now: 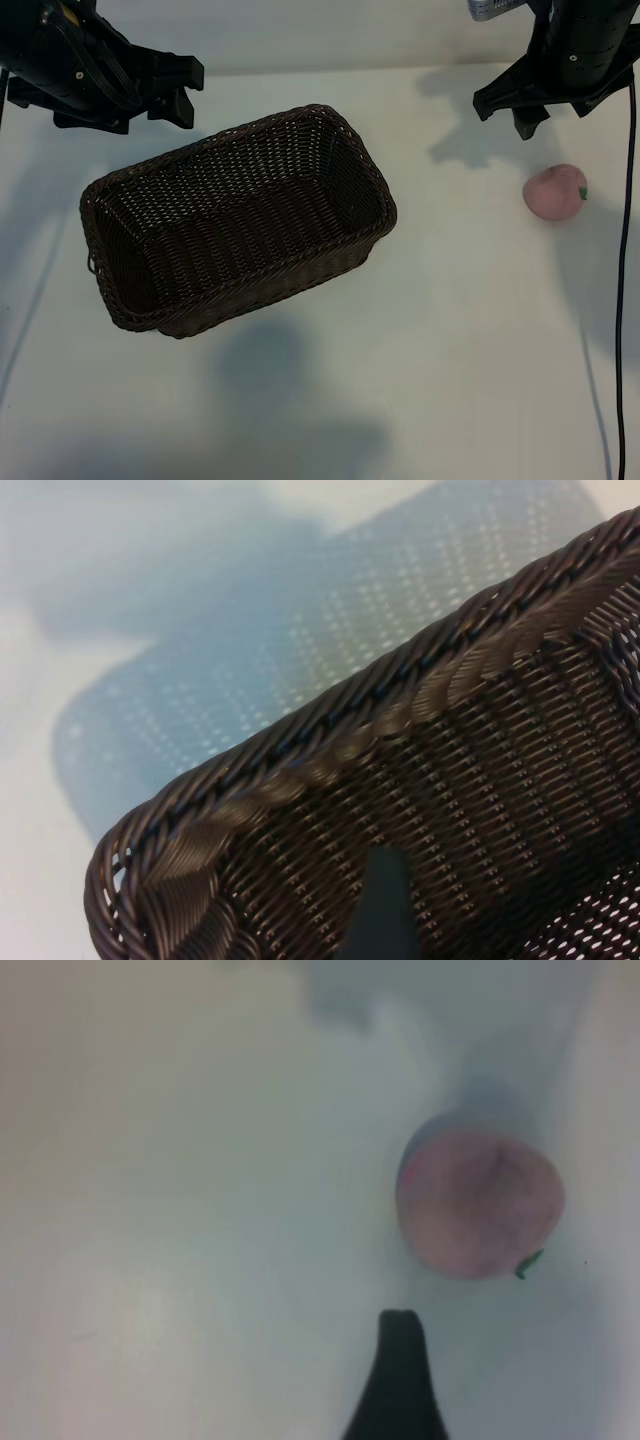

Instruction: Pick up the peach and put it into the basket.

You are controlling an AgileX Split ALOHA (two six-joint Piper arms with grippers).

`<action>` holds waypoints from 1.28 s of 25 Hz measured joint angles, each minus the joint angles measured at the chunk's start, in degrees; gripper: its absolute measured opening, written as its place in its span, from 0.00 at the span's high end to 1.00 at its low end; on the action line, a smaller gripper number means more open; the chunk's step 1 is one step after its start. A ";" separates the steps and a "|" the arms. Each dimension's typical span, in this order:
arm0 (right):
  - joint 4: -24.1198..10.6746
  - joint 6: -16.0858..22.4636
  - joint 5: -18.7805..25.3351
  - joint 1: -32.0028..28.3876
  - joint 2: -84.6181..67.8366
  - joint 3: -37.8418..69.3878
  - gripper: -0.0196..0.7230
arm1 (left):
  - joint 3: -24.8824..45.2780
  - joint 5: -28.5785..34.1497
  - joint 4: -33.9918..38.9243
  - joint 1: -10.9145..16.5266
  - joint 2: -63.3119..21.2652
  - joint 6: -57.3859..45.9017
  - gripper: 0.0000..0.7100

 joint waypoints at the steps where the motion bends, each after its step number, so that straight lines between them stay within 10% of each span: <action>1: -0.05 0.00 0.04 0.00 0.00 0.00 0.22 | 0.00 0.00 0.00 0.00 0.00 0.00 0.17; 32: -0.17 0.62 0.25 0.00 0.00 0.00 0.22 | 0.00 3.04 0.18 0.50 0.00 0.56 0.17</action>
